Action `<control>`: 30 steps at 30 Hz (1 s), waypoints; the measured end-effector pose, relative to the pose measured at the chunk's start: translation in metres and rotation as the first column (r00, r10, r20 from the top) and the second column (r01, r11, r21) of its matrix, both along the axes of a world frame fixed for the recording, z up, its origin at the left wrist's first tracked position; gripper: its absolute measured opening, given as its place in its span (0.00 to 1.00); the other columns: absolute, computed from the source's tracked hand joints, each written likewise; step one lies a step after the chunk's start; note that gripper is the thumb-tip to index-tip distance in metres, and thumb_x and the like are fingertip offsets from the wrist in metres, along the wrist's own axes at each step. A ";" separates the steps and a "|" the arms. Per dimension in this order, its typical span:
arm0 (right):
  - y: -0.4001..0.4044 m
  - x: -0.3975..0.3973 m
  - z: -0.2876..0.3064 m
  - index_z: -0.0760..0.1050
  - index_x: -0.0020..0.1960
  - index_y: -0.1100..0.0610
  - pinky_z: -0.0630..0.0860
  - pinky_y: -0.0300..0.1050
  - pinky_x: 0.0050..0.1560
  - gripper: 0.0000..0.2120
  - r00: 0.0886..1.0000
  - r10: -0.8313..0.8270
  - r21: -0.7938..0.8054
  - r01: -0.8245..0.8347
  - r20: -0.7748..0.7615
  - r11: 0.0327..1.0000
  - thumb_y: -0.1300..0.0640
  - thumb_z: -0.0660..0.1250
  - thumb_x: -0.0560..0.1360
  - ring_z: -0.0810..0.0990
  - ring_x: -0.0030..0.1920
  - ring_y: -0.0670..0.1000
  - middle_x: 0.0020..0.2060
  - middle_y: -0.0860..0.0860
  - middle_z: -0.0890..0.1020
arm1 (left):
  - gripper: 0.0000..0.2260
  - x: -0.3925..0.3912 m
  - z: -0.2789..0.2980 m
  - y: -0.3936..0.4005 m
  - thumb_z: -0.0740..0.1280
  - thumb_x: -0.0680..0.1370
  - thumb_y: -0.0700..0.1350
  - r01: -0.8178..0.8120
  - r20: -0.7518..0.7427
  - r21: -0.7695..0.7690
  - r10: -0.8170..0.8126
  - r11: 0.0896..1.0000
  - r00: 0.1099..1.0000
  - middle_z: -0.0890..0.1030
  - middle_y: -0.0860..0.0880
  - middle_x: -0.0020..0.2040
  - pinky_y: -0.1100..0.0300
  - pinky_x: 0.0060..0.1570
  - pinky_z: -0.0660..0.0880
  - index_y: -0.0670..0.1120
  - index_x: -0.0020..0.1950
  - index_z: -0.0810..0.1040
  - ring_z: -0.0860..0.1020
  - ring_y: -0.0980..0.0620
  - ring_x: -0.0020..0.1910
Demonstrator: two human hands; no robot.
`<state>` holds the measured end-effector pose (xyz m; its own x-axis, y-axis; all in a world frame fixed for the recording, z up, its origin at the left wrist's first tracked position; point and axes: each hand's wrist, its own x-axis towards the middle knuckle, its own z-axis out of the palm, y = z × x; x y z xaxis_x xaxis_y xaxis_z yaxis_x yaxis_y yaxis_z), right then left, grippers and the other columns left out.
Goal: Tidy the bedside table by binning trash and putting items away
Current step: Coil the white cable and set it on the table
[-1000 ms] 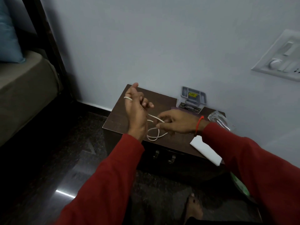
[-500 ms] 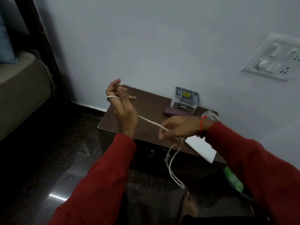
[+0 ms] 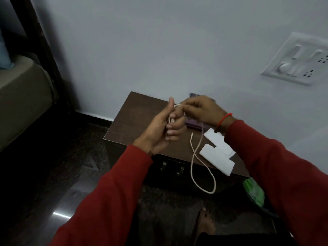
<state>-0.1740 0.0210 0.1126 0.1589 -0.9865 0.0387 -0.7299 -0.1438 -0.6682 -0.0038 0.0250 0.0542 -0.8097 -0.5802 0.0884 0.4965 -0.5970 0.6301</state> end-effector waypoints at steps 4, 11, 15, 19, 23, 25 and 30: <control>0.020 0.025 -0.046 0.74 0.51 0.61 0.71 0.38 0.26 0.09 0.977 0.043 0.310 -0.108 0.209 0.944 0.57 0.58 0.82 0.73 0.23 0.45 0.30 0.55 0.76 | 0.20 0.010 0.000 -0.010 0.51 0.87 0.53 -0.070 -0.259 0.172 0.113 0.983 0.959 0.58 0.54 0.27 0.65 0.20 0.53 0.50 0.37 0.67 0.55 0.58 0.22; 0.055 0.045 -0.015 0.77 0.57 0.57 0.80 0.47 0.31 0.11 0.943 0.319 0.655 -0.182 -0.095 0.733 0.52 0.65 0.79 0.76 0.26 0.52 0.31 0.52 0.76 | 0.18 0.025 -0.020 -0.033 0.54 0.87 0.54 -0.773 0.260 -0.373 0.858 0.512 0.443 0.65 0.55 0.28 0.57 0.27 0.65 0.49 0.38 0.66 0.63 0.56 0.26; 0.030 0.028 0.034 0.81 0.48 0.47 0.78 0.48 0.47 0.11 0.873 0.102 -0.036 -0.136 -0.478 0.990 0.41 0.69 0.72 0.81 0.44 0.48 0.40 0.44 0.82 | 0.28 0.014 -0.021 -0.015 0.49 0.84 0.65 -0.374 0.441 -0.584 0.668 0.721 0.599 0.68 0.49 0.28 0.60 0.27 0.64 0.46 0.36 0.70 0.67 0.52 0.25; 0.004 0.006 0.040 0.82 0.47 0.44 0.79 0.48 0.49 0.18 0.891 0.009 -0.135 -0.079 -0.454 0.988 0.33 0.67 0.67 0.82 0.45 0.45 0.42 0.45 0.85 | 0.31 0.002 -0.006 0.008 0.48 0.77 0.73 -0.011 0.375 -0.233 0.100 0.972 0.921 0.62 0.51 0.26 0.64 0.22 0.59 0.47 0.33 0.64 0.61 0.56 0.22; 0.012 0.011 0.000 0.81 0.52 0.59 0.75 0.39 0.41 0.11 0.988 0.141 -0.005 -0.141 -0.068 0.990 0.54 0.62 0.80 0.78 0.37 0.45 0.36 0.51 0.84 | 0.25 0.003 0.004 0.010 0.48 0.84 0.63 0.025 -0.211 0.014 -0.021 1.000 0.977 0.58 0.53 0.24 0.64 0.20 0.53 0.50 0.33 0.58 0.56 0.56 0.21; 0.028 0.015 -0.035 0.77 0.55 0.61 0.76 0.50 0.35 0.12 0.995 0.100 0.166 -0.101 0.016 0.981 0.55 0.59 0.82 0.75 0.32 0.52 0.32 0.52 0.78 | 0.24 0.001 0.001 0.002 0.46 0.86 0.61 -0.285 -0.284 0.107 0.304 0.952 0.909 0.60 0.53 0.25 0.62 0.22 0.56 0.50 0.34 0.60 0.58 0.56 0.22; 0.067 0.035 -0.038 0.76 0.61 0.60 0.76 0.40 0.27 0.12 0.966 0.247 0.618 -0.241 0.077 0.748 0.57 0.64 0.80 0.73 0.28 0.45 0.29 0.49 0.72 | 0.21 0.012 -0.022 -0.022 0.51 0.85 0.59 -0.846 0.109 -0.317 0.903 0.429 0.416 0.67 0.50 0.31 0.53 0.31 0.68 0.52 0.37 0.68 0.67 0.51 0.29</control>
<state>-0.1394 0.0884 0.0742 0.3947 -0.7229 -0.5672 -0.7337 0.1237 -0.6682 0.0082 0.0034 0.0320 0.1243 -0.9761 0.1784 0.5022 0.2170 0.8371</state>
